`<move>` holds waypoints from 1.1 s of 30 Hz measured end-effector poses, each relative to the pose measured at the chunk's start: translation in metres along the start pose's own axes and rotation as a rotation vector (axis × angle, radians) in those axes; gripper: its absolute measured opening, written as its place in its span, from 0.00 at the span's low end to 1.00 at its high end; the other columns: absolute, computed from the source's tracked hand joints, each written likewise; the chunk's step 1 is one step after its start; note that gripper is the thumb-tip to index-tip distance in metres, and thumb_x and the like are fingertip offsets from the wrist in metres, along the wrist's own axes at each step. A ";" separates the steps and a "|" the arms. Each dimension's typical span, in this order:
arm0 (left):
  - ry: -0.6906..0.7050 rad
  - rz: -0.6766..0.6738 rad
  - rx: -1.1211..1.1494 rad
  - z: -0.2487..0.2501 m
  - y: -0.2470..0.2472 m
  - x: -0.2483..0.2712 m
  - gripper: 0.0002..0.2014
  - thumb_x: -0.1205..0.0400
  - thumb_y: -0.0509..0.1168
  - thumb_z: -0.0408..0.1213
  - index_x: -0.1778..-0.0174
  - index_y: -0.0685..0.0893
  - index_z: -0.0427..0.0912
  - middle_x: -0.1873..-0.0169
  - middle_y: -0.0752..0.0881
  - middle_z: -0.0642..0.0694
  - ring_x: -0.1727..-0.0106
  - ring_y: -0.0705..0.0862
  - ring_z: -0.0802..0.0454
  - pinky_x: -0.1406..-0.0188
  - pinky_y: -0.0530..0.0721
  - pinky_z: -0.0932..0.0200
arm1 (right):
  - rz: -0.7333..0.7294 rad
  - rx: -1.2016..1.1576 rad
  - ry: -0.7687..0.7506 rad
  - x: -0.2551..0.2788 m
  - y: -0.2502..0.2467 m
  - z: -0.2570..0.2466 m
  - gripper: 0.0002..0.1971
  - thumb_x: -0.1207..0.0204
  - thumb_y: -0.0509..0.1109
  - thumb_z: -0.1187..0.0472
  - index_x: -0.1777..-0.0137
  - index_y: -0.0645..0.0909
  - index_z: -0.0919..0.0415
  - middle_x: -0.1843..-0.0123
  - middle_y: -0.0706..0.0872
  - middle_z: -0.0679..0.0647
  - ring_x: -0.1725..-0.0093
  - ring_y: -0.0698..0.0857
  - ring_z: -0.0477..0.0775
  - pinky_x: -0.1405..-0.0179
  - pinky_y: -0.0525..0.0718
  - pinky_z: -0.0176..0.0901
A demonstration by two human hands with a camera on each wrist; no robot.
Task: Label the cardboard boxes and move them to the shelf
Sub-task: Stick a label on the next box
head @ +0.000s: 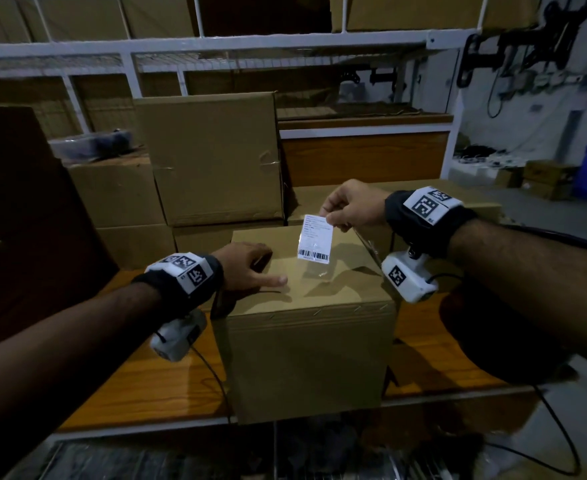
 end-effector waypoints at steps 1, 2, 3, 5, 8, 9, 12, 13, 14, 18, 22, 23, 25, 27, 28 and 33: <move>0.012 0.030 0.026 0.006 -0.008 0.004 0.49 0.37 0.50 0.81 0.30 0.75 0.48 0.31 0.79 0.43 0.34 0.79 0.45 0.38 0.78 0.51 | -0.008 -0.006 0.002 0.004 -0.002 0.000 0.05 0.20 0.68 0.66 0.54 0.85 0.59 0.61 0.88 0.53 0.65 0.84 0.46 0.68 0.79 0.34; 0.027 0.069 0.059 0.013 -0.016 0.008 0.45 0.33 0.48 0.78 0.34 0.79 0.46 0.36 0.83 0.44 0.40 0.83 0.46 0.43 0.81 0.53 | -0.015 -0.012 0.005 0.007 -0.004 0.000 0.05 0.20 0.68 0.67 0.54 0.85 0.60 0.60 0.88 0.54 0.65 0.84 0.46 0.68 0.80 0.35; 0.043 0.108 0.083 0.020 -0.023 0.011 0.43 0.30 0.46 0.75 0.37 0.82 0.45 0.41 0.86 0.44 0.45 0.85 0.47 0.44 0.83 0.52 | -0.021 -0.019 0.006 0.011 -0.006 0.001 0.05 0.20 0.68 0.67 0.53 0.85 0.60 0.59 0.88 0.55 0.65 0.84 0.47 0.66 0.81 0.35; 0.089 0.169 0.087 0.036 -0.037 0.016 0.41 0.30 0.46 0.72 0.43 0.86 0.44 0.51 0.89 0.45 0.52 0.87 0.48 0.46 0.85 0.48 | -0.025 -0.034 0.006 0.019 -0.009 0.002 0.04 0.21 0.68 0.67 0.52 0.85 0.61 0.57 0.89 0.57 0.64 0.84 0.47 0.64 0.82 0.37; 0.154 0.193 0.115 0.064 -0.049 0.024 0.32 0.23 0.52 0.66 0.47 0.87 0.42 0.56 0.90 0.48 0.55 0.88 0.52 0.48 0.87 0.49 | -0.031 -0.078 0.013 0.033 -0.015 0.005 0.04 0.21 0.68 0.68 0.51 0.85 0.62 0.56 0.88 0.58 0.63 0.83 0.48 0.64 0.82 0.37; 0.171 0.192 0.141 0.072 -0.050 0.025 0.29 0.21 0.54 0.63 0.48 0.87 0.42 0.56 0.90 0.49 0.56 0.88 0.54 0.49 0.87 0.51 | -0.031 -0.098 0.009 0.039 -0.017 0.006 0.04 0.21 0.68 0.68 0.51 0.84 0.63 0.57 0.88 0.58 0.63 0.83 0.48 0.65 0.82 0.36; 0.212 0.155 0.197 0.099 -0.043 0.028 0.23 0.20 0.59 0.60 0.48 0.87 0.43 0.57 0.90 0.52 0.57 0.89 0.59 0.53 0.87 0.58 | 0.014 -0.140 -0.004 0.057 -0.026 0.013 0.04 0.21 0.68 0.69 0.51 0.84 0.63 0.57 0.88 0.57 0.63 0.83 0.47 0.69 0.82 0.31; 0.221 0.150 0.223 0.108 -0.040 0.027 0.22 0.20 0.60 0.59 0.49 0.87 0.44 0.57 0.90 0.53 0.58 0.89 0.60 0.56 0.87 0.60 | 0.032 -0.150 0.000 0.063 -0.030 0.017 0.04 0.21 0.69 0.69 0.51 0.84 0.62 0.56 0.88 0.57 0.64 0.83 0.45 0.70 0.82 0.30; 0.228 0.145 0.258 0.117 -0.037 0.026 0.21 0.21 0.62 0.58 0.50 0.87 0.44 0.58 0.91 0.53 0.58 0.89 0.60 0.60 0.86 0.62 | 0.045 -0.159 0.009 0.069 -0.034 0.021 0.04 0.21 0.69 0.68 0.51 0.84 0.62 0.56 0.88 0.55 0.66 0.84 0.43 0.71 0.81 0.29; 0.230 0.121 0.410 0.147 -0.028 0.016 0.13 0.21 0.69 0.50 0.55 0.87 0.43 0.61 0.91 0.51 0.61 0.89 0.58 0.64 0.86 0.61 | 0.096 -0.206 0.048 0.091 -0.050 0.040 0.05 0.21 0.68 0.69 0.48 0.84 0.65 0.56 0.88 0.54 0.73 0.83 0.35 0.74 0.79 0.26; 0.203 0.100 0.577 0.180 -0.022 0.001 0.06 0.22 0.72 0.39 0.61 0.85 0.41 0.61 0.91 0.46 0.64 0.87 0.56 0.71 0.81 0.63 | 0.190 -0.287 0.088 0.116 -0.064 0.069 0.06 0.22 0.69 0.68 0.47 0.84 0.68 0.55 0.89 0.57 0.68 0.85 0.39 0.70 0.80 0.29; 0.195 0.102 0.599 0.188 -0.021 -0.002 0.06 0.22 0.72 0.39 0.58 0.86 0.39 0.61 0.91 0.45 0.64 0.87 0.56 0.71 0.81 0.63 | 0.213 -0.328 0.102 0.122 -0.068 0.079 0.06 0.23 0.71 0.68 0.48 0.84 0.68 0.55 0.89 0.57 0.65 0.85 0.43 0.68 0.81 0.31; 0.190 0.117 0.635 0.206 -0.018 -0.012 0.08 0.22 0.72 0.38 0.55 0.87 0.36 0.61 0.91 0.45 0.66 0.86 0.56 0.72 0.80 0.63 | 0.255 -0.438 0.157 0.134 -0.073 0.101 0.06 0.24 0.73 0.66 0.50 0.85 0.69 0.56 0.89 0.59 0.65 0.84 0.46 0.69 0.80 0.33; 0.199 0.124 0.678 0.225 -0.013 -0.021 0.07 0.23 0.73 0.37 0.59 0.86 0.37 0.61 0.91 0.44 0.68 0.85 0.56 0.74 0.79 0.63 | 0.264 -0.563 0.249 0.148 -0.075 0.124 0.08 0.25 0.74 0.65 0.51 0.84 0.71 0.59 0.89 0.61 0.70 0.83 0.46 0.74 0.80 0.32; 0.210 0.122 0.695 0.234 -0.010 -0.027 0.07 0.23 0.73 0.37 0.64 0.85 0.38 0.62 0.91 0.43 0.69 0.84 0.55 0.74 0.79 0.63 | 0.257 -0.605 0.287 0.156 -0.075 0.134 0.08 0.25 0.74 0.65 0.52 0.84 0.72 0.62 0.89 0.61 0.71 0.83 0.46 0.75 0.80 0.32; 0.219 0.064 0.735 0.288 0.011 -0.058 0.12 0.22 0.73 0.38 0.71 0.83 0.42 0.74 0.85 0.49 0.82 0.77 0.63 0.80 0.77 0.66 | 0.276 -0.701 0.391 0.193 -0.084 0.180 0.07 0.23 0.70 0.71 0.63 0.83 0.68 0.73 0.86 0.57 0.76 0.82 0.45 0.76 0.81 0.30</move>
Point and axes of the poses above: each hand's wrist, its own x-axis away from the middle knuckle, its own y-axis out of the palm, z = x × y, the point moved 5 cm from there along -x, towards the middle knuckle
